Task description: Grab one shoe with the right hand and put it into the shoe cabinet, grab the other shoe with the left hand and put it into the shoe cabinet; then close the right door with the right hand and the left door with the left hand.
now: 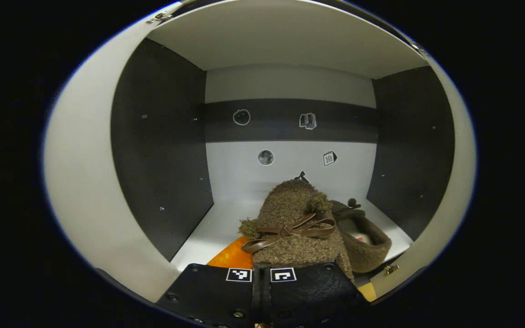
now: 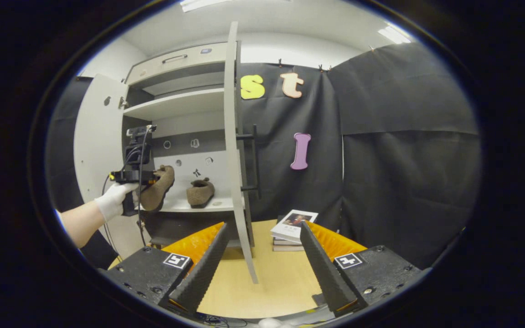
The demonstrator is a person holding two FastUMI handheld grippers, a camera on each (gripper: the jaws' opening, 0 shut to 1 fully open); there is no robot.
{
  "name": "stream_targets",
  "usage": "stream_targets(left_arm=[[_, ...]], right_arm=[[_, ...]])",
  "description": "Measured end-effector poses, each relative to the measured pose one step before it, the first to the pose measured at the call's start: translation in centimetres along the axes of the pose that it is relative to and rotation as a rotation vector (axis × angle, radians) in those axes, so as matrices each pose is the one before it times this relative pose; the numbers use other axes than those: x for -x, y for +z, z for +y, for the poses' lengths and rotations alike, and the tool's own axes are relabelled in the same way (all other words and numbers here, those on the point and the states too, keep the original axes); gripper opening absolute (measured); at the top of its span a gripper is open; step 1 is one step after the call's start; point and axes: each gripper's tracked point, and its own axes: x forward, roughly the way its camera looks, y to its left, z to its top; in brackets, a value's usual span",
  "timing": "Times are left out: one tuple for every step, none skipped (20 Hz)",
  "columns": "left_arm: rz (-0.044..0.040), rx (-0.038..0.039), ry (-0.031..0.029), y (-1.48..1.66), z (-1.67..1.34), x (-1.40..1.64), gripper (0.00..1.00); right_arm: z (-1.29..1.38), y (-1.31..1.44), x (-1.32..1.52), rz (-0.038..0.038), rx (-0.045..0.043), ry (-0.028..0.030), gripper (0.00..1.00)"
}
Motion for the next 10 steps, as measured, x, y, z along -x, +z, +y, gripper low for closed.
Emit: stream_targets(left_arm=[[0.01882,0.00307,0.00605,-0.116,0.059,-1.241,0.0],[0.02335,0.00484,0.00296,-0.279,-0.034,-1.166,0.01],[0.03649,0.00389,0.00407,-0.449,0.035,-1.475,0.01],[0.03425,0.01024,0.00244,-0.597,0.055,-1.055,0.01],[0.03489,0.00391,0.00834,-0.577,0.2,-1.204,0.01],[0.0359,-0.00124,0.01075,-0.411,0.341,-1.032,0.01],[0.02948,-0.00241,0.00624,-0.428,0.141,-0.811,0.01],[0.02926,0.00725,-0.00079,-0.65,-0.055,-0.652,0.01],[0.04388,0.00246,-0.01057,-0.731,-0.227,-0.571,0.01],[0.02526,-0.00346,-0.00721,-0.593,-0.109,-0.293,0.01]], right_arm=[[-0.403,-0.151,-0.407,0.0065,0.00194,-0.00428,1.0],[-0.32,-0.011,-0.279,0.00641,0.00212,-0.00583,1.0],[-0.282,-0.1,-0.22,0.00678,-0.00277,-0.0028,1.0],[-0.1,-0.022,-0.136,0.00995,-0.00713,0.00254,1.0],[-0.08,-0.249,-0.173,0.00919,-0.00659,0.0041,1.0],[0.002,-0.108,-0.244,0.00545,-0.00025,0.00389,1.0],[-0.093,-0.217,-0.252,0.00774,0.00388,-0.00003,1.0],[0.002,-0.092,-0.03,0.00579,0.00195,-0.00037,1.0],[0.044,0.01,0.023,0.00422,-0.00112,0.00237,1.0],[0.006,-0.016,-0.009,0.00264,-0.00055,0.00114,1.0]])
